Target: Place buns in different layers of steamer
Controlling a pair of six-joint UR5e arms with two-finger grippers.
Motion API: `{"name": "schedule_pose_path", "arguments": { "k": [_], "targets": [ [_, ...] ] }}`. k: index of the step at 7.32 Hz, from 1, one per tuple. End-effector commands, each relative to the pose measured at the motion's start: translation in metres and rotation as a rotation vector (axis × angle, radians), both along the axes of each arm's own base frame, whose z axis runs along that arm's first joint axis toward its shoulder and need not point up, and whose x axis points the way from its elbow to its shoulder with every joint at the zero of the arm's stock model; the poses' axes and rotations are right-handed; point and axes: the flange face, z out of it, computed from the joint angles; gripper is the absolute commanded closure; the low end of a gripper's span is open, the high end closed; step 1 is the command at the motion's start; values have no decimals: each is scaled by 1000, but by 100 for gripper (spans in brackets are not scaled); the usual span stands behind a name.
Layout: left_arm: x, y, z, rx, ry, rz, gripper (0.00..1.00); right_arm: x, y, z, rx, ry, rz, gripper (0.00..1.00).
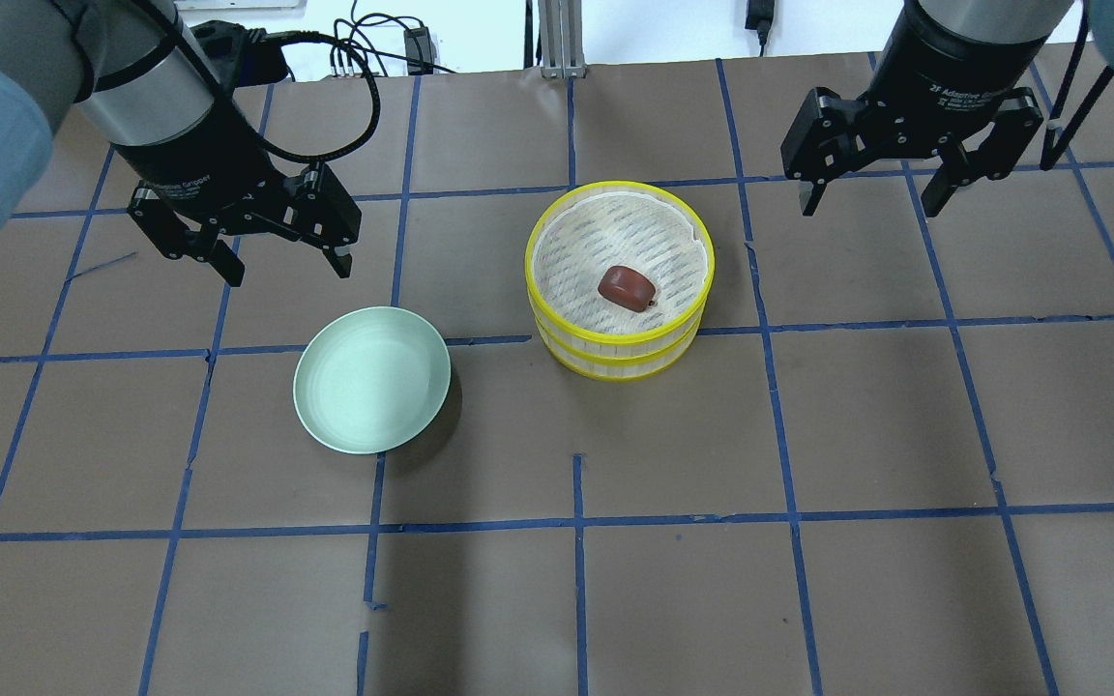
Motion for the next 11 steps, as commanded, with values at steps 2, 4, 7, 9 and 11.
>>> {"name": "schedule_pose_path", "arguments": {
  "k": [2,4,7,9,11],
  "targets": [
    [2,12,2,-1,-22,17,0,0,-1,1,-13,-2,0,0],
    [7,14,2,1,-76,22,0,1,-4,4,-45,9,3,0],
    [7,9,2,-15,-72,24,0,5,-4,3,-45,-2,12,0],
    [7,7,-2,-8,-69,26,0,14,-2,0,-33,-2,32,0],
    [8,10,5,-29,-69,14,3,16,-2,-1,-28,-2,35,0]
  ]
}}
